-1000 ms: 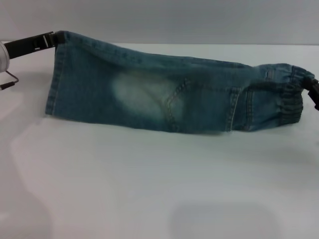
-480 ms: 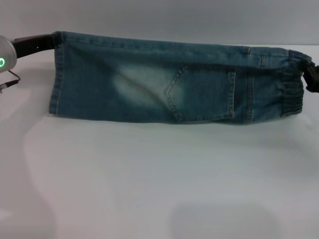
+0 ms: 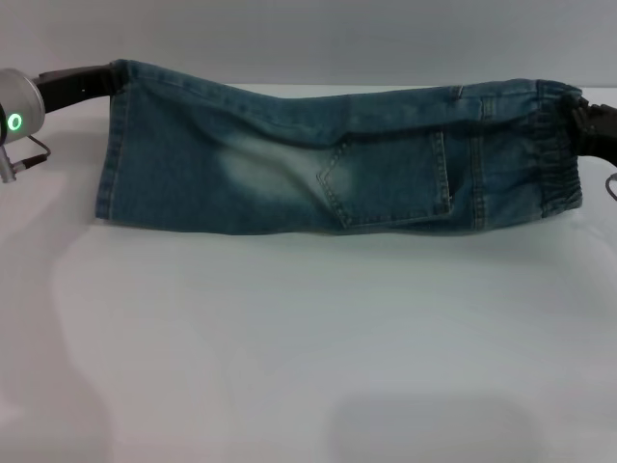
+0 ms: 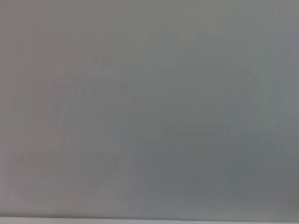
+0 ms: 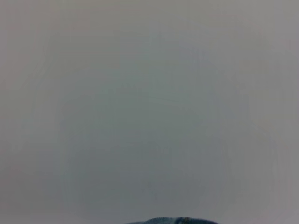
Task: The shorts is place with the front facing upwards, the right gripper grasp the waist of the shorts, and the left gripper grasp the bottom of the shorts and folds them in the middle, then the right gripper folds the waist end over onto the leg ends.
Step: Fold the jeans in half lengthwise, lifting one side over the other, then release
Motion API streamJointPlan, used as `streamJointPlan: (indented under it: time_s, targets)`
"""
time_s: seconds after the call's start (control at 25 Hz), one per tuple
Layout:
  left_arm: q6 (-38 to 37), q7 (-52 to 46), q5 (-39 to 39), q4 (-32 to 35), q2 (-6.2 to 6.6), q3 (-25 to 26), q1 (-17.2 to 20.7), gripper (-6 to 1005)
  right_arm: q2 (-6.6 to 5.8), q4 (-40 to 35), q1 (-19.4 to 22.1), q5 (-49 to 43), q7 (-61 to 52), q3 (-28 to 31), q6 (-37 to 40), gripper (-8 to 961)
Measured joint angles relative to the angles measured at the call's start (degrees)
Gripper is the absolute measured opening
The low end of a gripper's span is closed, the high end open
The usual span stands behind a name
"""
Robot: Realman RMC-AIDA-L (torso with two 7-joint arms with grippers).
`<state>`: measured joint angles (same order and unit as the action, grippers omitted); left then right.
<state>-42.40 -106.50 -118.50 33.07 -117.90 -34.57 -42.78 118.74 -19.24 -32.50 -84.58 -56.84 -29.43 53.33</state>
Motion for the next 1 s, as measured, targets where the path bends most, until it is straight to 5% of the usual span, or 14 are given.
streamJointPlan:
  time_s: [1.0]
  targets:
    - [5.16,13.98,10.66,-7.59,-0.35,-0.77,-1.53,184,-0.01,1.87,-2.0,1.49,3.84,-0.52,-6.59,52]
